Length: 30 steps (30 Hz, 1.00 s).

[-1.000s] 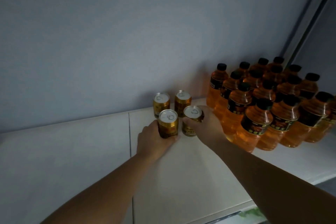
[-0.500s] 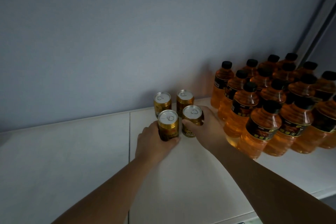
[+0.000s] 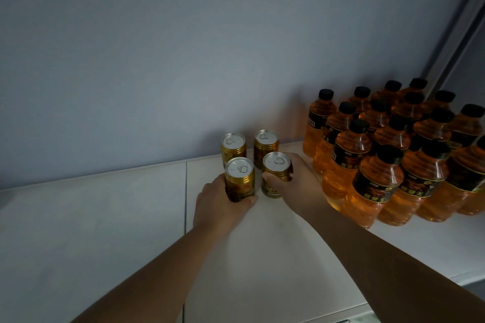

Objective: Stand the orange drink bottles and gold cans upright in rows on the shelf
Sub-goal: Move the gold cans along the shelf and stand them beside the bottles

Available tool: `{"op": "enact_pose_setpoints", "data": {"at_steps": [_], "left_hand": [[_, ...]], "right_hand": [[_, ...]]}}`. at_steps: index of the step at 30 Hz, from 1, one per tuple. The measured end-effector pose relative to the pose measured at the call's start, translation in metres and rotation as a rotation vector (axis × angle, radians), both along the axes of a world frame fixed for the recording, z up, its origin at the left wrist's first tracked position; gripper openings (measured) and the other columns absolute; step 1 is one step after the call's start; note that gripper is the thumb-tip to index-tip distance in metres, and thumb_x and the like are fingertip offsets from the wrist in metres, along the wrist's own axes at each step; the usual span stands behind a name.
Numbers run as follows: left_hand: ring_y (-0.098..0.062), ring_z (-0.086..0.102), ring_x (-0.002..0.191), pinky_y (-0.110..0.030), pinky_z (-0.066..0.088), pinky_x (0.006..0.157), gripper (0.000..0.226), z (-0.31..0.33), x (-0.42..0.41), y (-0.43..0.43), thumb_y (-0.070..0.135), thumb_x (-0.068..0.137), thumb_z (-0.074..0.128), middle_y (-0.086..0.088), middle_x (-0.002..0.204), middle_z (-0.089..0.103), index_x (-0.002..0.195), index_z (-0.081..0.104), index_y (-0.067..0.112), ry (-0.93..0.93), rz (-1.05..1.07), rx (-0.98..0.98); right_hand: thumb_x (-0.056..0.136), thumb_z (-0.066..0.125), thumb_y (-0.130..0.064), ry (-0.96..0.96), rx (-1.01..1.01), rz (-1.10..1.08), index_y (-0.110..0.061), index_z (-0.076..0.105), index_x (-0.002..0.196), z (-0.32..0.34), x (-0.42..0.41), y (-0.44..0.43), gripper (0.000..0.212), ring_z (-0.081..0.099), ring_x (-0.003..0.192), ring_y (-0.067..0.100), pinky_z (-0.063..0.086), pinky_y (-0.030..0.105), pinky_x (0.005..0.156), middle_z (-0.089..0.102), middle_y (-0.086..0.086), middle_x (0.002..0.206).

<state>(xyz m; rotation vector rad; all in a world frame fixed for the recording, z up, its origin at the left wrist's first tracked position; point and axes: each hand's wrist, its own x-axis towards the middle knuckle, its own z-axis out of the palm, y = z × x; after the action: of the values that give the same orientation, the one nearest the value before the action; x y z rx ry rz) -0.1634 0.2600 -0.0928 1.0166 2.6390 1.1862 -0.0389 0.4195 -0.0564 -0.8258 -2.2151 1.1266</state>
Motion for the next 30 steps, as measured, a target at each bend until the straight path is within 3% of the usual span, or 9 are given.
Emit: {"op": "enact_pose_setpoints", "data": {"at_steps": [7, 18, 21, 24, 27, 30], "left_hand": [[-0.003, 0.066, 0.1, -0.032, 0.058, 0.088, 0.076, -0.001, -0.001, 0.0, 0.082, 0.063, 0.069, 0.017, 0.112, 0.072, 0.126, 0.057, 0.041, 0.0, -0.023, 0.001], [-0.008, 0.064, 0.108, -0.03, 0.054, 0.093, 0.082, 0.006, 0.001, -0.001, 0.076, 0.064, 0.073, 0.014, 0.12, 0.069, 0.134, 0.054, 0.037, -0.05, -0.043, -0.034], [-0.011, 0.064, 0.112, -0.035, 0.054, 0.096, 0.078, 0.011, 0.005, -0.004, 0.067, 0.064, 0.078, 0.014, 0.121, 0.069, 0.132, 0.055, 0.038, -0.108, -0.051, -0.034], [-0.009, 0.062, 0.113, -0.022, 0.05, 0.085, 0.07, 0.016, 0.005, -0.011, 0.07, 0.059, 0.076, 0.024, 0.113, 0.065, 0.12, 0.053, 0.046, -0.166, -0.035, -0.008], [-0.016, 0.055, 0.125, -0.031, 0.047, 0.098, 0.09, 0.015, 0.002, -0.025, 0.059, 0.072, 0.082, 0.009, 0.139, 0.056, 0.146, 0.043, 0.028, -0.175, 0.032, -0.091], [-0.014, 0.055, 0.118, -0.032, 0.047, 0.1, 0.081, 0.015, 0.0, -0.05, 0.047, 0.081, 0.081, 0.003, 0.138, 0.054, 0.148, 0.042, 0.023, -0.121, 0.093, -0.146]], "right_hand": [[0.081, 0.077, -0.047, -0.009, -0.004, -0.004, -0.041, 0.052, 0.125, 0.001, 0.0, 0.0, 0.051, 0.056, 0.099, -0.003, 0.042, 0.02, 0.081, 0.059, -0.023, 0.106], [0.083, 0.075, -0.049, -0.069, -0.022, 0.021, -0.035, 0.05, 0.133, 0.008, 0.003, 0.001, 0.058, 0.057, 0.114, 0.008, 0.044, 0.028, 0.091, 0.061, -0.015, 0.121], [0.08, 0.078, -0.049, -0.124, -0.051, 0.009, -0.032, 0.048, 0.137, 0.015, 0.004, 0.002, 0.066, 0.059, 0.112, 0.012, 0.045, 0.029, 0.087, 0.061, -0.013, 0.12], [0.077, 0.083, -0.041, -0.202, -0.133, -0.005, -0.025, 0.035, 0.149, 0.025, 0.005, 0.002, 0.089, 0.054, 0.107, 0.017, 0.047, 0.027, 0.075, 0.057, -0.001, 0.132], [0.076, 0.083, -0.042, -0.214, -0.052, 0.007, -0.021, 0.036, 0.148, 0.037, 0.006, -0.002, 0.089, 0.054, 0.119, 0.022, 0.053, 0.037, 0.089, 0.053, 0.003, 0.138], [0.08, 0.08, -0.048, -0.248, 0.112, 0.049, -0.021, 0.033, 0.153, 0.055, 0.003, -0.009, 0.091, 0.045, 0.135, 0.027, 0.044, 0.044, 0.109, 0.044, 0.004, 0.15]]}}
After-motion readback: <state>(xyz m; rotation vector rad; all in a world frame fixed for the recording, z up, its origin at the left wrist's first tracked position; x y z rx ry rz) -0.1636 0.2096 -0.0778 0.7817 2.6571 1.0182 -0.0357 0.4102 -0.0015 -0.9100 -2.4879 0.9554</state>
